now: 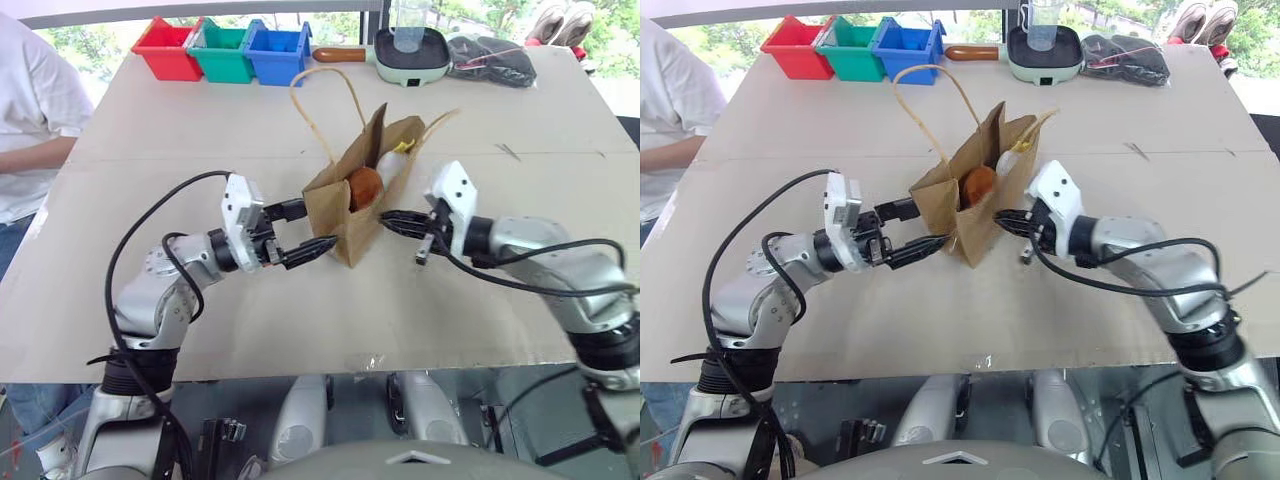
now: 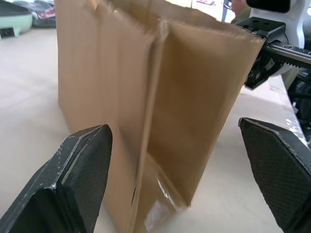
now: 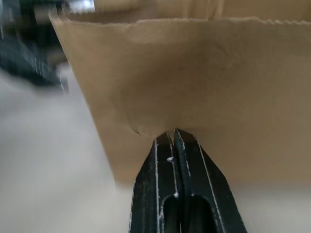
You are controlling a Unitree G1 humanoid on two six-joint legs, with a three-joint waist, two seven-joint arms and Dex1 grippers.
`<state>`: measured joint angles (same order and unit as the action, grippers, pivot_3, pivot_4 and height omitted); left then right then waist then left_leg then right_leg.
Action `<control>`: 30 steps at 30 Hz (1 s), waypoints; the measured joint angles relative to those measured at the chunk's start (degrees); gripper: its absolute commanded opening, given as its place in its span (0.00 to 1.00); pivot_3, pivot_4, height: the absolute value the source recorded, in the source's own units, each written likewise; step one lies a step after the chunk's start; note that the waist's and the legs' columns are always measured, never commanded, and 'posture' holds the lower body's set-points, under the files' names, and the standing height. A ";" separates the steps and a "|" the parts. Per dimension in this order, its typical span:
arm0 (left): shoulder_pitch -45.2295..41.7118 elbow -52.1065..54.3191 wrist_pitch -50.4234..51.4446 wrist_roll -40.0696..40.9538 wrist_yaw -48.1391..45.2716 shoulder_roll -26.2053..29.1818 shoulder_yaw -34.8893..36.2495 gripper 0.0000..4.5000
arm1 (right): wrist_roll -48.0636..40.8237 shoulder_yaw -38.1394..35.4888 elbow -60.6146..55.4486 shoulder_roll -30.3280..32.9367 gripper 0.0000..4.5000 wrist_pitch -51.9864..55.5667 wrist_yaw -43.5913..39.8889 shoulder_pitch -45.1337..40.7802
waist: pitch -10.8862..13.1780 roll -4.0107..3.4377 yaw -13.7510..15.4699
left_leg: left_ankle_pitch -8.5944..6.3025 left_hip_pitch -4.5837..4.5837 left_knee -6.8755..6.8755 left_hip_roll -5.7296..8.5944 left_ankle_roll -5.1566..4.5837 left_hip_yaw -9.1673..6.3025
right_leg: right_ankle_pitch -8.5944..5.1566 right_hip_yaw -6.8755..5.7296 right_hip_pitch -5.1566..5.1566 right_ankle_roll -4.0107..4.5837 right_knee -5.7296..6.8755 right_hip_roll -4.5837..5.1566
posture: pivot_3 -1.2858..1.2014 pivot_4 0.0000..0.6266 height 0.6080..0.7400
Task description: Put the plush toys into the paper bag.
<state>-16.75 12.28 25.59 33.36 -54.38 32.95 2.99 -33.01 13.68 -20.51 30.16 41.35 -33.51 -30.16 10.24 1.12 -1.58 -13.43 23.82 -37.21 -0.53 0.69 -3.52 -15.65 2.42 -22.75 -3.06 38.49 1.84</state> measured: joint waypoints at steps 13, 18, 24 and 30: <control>-0.43 3.32 0.13 -10.59 18.54 -9.17 -3.53 1.00 | 6.21 0.85 8.52 -9.40 0.01 -3.03 -1.25 -1.91 | 0.00 0.00 0.60 | 0.00 -0.04 -0.05 0.10 0.00 -0.02 | 0.00 0.01 0.00 0.00 0.12 0.03 | 0.52 0.24 1.00; -0.40 2.56 -0.25 -10.57 18.56 -11.26 -3.53 1.00 | 6.52 -0.96 5.46 -8.25 0.01 -3.44 -1.70 1.00 | -0.01 0.00 0.84 | 0.00 -0.02 -0.05 0.12 0.00 -0.03 | 0.00 -0.04 0.00 0.00 0.14 0.05 | 0.52 0.24 1.00; -2.60 -3.83 -2.33 -10.13 16.01 -10.90 -1.31 1.00 | 7.04 -5.87 -6.23 -1.80 0.01 -9.48 -3.87 13.56 | -0.02 0.01 0.81 | 0.00 -0.03 -0.12 0.18 0.00 0.04 | 0.00 -0.07 0.04 -0.01 0.16 0.07 | 0.52 0.24 1.00; -7.07 -9.64 -4.22 -9.58 11.71 -10.82 -1.29 1.00 | 5.79 -11.58 -11.67 0.38 0.01 -10.18 -3.00 22.37 | -0.03 0.03 0.65 | 0.00 -0.08 -0.16 0.15 0.01 0.09 | 0.00 -0.05 0.05 -0.01 0.30 0.02 | 0.52 0.24 1.00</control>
<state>-23.82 2.64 21.37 23.78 -42.67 22.13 1.70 -27.22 2.10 -32.18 30.53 31.17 -36.51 -7.79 10.22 1.15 -0.93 -13.43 23.74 -37.37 -0.38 0.69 -3.43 -15.65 2.37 -22.70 -3.06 38.79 1.86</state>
